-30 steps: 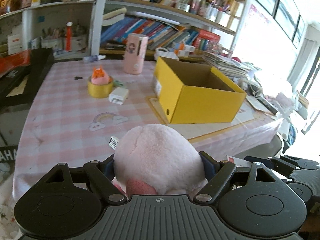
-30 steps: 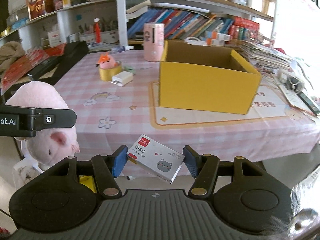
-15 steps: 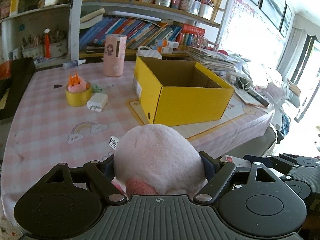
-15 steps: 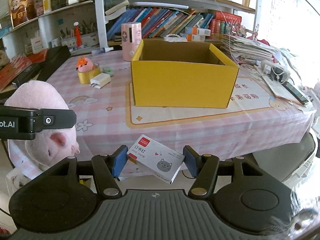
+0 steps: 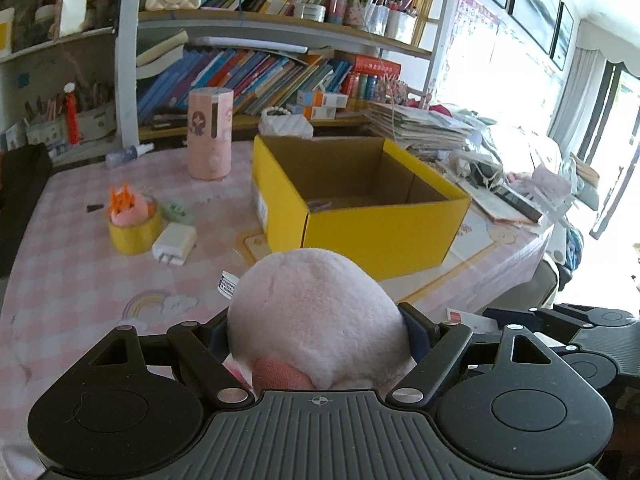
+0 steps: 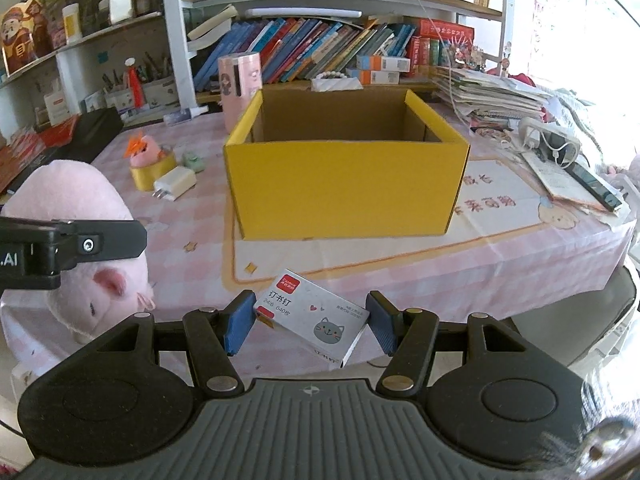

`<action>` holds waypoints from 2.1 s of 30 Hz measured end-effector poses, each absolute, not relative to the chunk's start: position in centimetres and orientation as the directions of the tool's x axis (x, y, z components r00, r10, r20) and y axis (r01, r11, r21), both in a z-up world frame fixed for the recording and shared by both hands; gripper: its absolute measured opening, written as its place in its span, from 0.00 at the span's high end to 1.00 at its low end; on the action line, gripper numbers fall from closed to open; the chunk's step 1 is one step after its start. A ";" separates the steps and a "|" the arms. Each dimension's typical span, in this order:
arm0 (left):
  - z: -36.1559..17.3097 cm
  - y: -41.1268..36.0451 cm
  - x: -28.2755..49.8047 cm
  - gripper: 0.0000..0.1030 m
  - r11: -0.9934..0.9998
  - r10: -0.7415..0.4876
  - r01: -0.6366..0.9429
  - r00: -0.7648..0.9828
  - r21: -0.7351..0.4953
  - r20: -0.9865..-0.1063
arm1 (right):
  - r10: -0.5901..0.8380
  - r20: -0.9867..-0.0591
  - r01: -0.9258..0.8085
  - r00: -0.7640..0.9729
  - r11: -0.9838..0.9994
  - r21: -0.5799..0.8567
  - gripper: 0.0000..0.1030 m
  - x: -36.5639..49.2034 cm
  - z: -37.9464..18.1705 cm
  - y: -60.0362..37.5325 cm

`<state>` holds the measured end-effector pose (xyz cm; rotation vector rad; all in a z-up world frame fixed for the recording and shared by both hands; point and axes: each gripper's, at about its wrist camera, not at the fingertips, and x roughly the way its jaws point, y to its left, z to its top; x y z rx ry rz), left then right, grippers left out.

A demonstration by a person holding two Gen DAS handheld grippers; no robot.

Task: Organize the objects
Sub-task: 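Carry the pink pig and small white box toward the yellow box with both tools, then open the left tool dropping the pig into the box while the right tool releases the white box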

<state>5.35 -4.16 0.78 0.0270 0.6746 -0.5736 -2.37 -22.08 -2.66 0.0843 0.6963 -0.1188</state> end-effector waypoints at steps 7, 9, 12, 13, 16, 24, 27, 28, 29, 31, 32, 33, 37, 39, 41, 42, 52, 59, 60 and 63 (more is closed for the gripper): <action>1.8 -6.2 8.2 0.19 0.842 -0.511 0.510 0.654 -0.174 -0.558 | -0.088 -0.630 0.138 0.772 0.990 0.031 0.44 0.7 -2.0 -24.4; 2.1 -6.8 9.0 0.19 0.843 -0.514 0.506 0.661 -0.181 -0.546 | -0.090 -0.618 0.139 0.781 0.990 0.031 0.44 1.6 -1.6 -25.2; 2.7 -7.8 10.4 0.19 0.846 -0.515 0.499 0.676 -0.186 -0.527 | -0.098 -0.591 0.142 0.800 0.990 0.028 0.44 3.1 -0.8 -26.6; 2.9 -8.2 10.9 0.19 0.848 -0.513 0.496 0.683 -0.184 -0.520 | -0.100 -0.582 0.143 0.807 0.989 0.027 0.44 3.6 -0.5 -27.2; 3.3 -9.4 12.3 0.19 0.856 -0.501 0.488 0.703 -0.170 -0.505 | -0.107 -0.557 0.146 0.823 0.989 0.026 0.44 5.4 0.4 -29.0; 2.9 -13.6 15.9 0.19 0.868 -0.473 0.482 0.725 -0.123 -0.500 | -0.091 -0.518 0.121 0.850 0.992 0.025 0.44 11.0 2.0 -33.4; 2.2 -15.4 16.9 0.19 0.863 -0.470 0.495 0.715 -0.098 -0.517 | -0.071 -0.521 0.104 0.850 0.994 0.035 0.44 13.2 1.9 -34.4; 1.9 -16.1 17.1 0.20 0.861 -0.466 0.501 0.713 -0.084 -0.524 | -0.061 -0.524 0.096 0.849 0.995 0.039 0.44 13.9 1.8 -34.7; 1.6 -16.4 17.4 0.20 0.867 -0.456 0.492 0.719 -0.078 -0.524 | -0.053 -0.529 0.088 0.847 0.995 0.041 0.44 14.6 1.7 -35.0; 1.1 -16.9 18.3 0.19 0.873 -0.444 0.482 0.715 -0.080 -0.540 | -0.055 -0.544 0.084 0.837 0.996 0.029 0.44 16.1 1.3 -35.5; 0.9 -17.0 18.6 0.19 0.876 -0.438 0.475 0.714 -0.083 -0.547 | -0.043 -0.553 0.076 0.832 0.996 0.036 0.44 16.8 1.1 -35.8; 0.8 -17.2 18.9 0.19 0.879 -0.431 0.470 0.714 -0.079 -0.552 | -0.030 -0.562 0.071 0.826 0.996 0.051 0.44 17.4 0.8 -36.2; -0.1 -18.5 19.5 0.19 0.880 -0.400 0.474 0.712 -0.025 -0.576 | -0.003 -0.581 0.043 0.814 0.998 0.054 0.44 19.7 0.0 -36.7; -0.6 -19.1 19.8 0.19 0.878 -0.390 0.478 0.708 -0.007 -0.589 | 0.012 -0.589 0.023 0.808 0.998 0.052 0.44 20.6 -0.2 -36.8; -1.1 -19.6 20.0 0.19 0.877 -0.378 0.480 0.704 0.010 -0.602 | 0.036 -0.606 -0.005 0.795 0.999 0.053 0.44 21.7 -0.5 -36.9; -1.3 -19.8 20.2 0.19 0.877 -0.374 0.480 0.700 0.014 -0.608 | 0.049 -0.614 -0.021 0.788 0.998 0.053 0.44 22.3 -0.7 -36.8; -3.3 -20.7 20.7 0.20 0.875 -0.347 0.483 0.676 0.036 -0.650 | 0.135 -0.719 -0.184 0.682 0.983 0.011 0.44 25.9 -2.7 -35.1; -2.7 -20.8 19.6 0.14 0.870 -0.351 0.489 0.708 0.067 -0.613 | 0.125 -0.784 -0.264 0.608 0.963 -0.052 0.44 26.3 -3.7 -33.6; -2.4 -20.8 19.3 0.14 0.867 -0.354 0.492 0.716 0.076 -0.602 | 0.125 -0.787 -0.267 0.604 0.962 -0.053 0.44 26.3 -3.7 -33.6; -1.7 -20.4 18.4 0.11 0.861 -0.362 0.500 0.732 0.094 -0.577 | 0.127 -0.788 -0.261 0.602 0.964 -0.043 0.43 26.4 -3.7 -33.8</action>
